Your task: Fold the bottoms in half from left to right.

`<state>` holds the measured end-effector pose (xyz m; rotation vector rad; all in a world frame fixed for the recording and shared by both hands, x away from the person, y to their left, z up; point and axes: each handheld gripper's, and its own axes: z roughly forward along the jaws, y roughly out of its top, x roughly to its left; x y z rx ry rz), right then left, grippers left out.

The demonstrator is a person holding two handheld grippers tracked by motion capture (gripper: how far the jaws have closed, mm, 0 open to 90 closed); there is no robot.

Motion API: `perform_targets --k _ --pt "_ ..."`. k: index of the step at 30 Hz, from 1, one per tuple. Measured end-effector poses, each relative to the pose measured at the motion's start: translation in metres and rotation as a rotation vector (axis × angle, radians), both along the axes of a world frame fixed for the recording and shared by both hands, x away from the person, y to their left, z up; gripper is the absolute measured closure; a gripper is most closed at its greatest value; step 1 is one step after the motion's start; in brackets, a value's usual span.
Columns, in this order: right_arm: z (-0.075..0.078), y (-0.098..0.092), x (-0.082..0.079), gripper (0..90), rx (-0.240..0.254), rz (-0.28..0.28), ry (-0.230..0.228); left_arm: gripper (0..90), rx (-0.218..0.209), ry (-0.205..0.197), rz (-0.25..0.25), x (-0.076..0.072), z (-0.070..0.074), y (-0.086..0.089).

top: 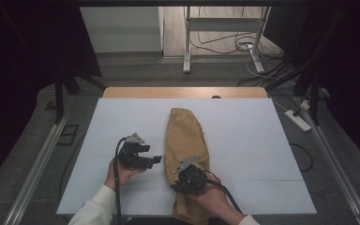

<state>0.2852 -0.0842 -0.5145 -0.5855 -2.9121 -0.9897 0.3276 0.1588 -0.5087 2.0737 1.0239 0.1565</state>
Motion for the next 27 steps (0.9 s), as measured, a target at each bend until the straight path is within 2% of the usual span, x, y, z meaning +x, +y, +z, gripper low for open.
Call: perform_targets --k 8,10,13,15,18,21,27 --pt "0.001 -0.002 0.000 80.5 0.007 0.002 -0.001 26.1 0.002 0.001 0.001 0.000 0.000 0.000" --pt "0.001 -0.002 -0.001 72.4 0.023 0.002 0.011 25.7 0.007 0.002 0.002 0.001 -0.001 0.000" --pt "0.005 -0.004 -0.002 54.7 0.059 -0.001 0.004 25.2 0.007 0.003 0.007 0.001 -0.001 0.000" --pt "0.010 -0.007 -0.002 48.1 0.094 -0.016 -0.017 25.2 0.006 0.002 0.007 0.001 -0.001 0.000" --pt "0.019 -0.015 0.002 43.6 0.144 -0.044 -0.039 25.2 0.006 0.001 0.008 0.001 -0.001 0.001" --pt "0.024 -0.024 0.008 40.5 0.156 -0.087 -0.059 25.2 0.008 0.003 0.006 0.001 -0.001 0.001" --pt "0.024 -0.043 0.025 38.6 0.159 -0.159 -0.062 25.1 0.005 0.005 0.009 0.002 -0.002 0.001"
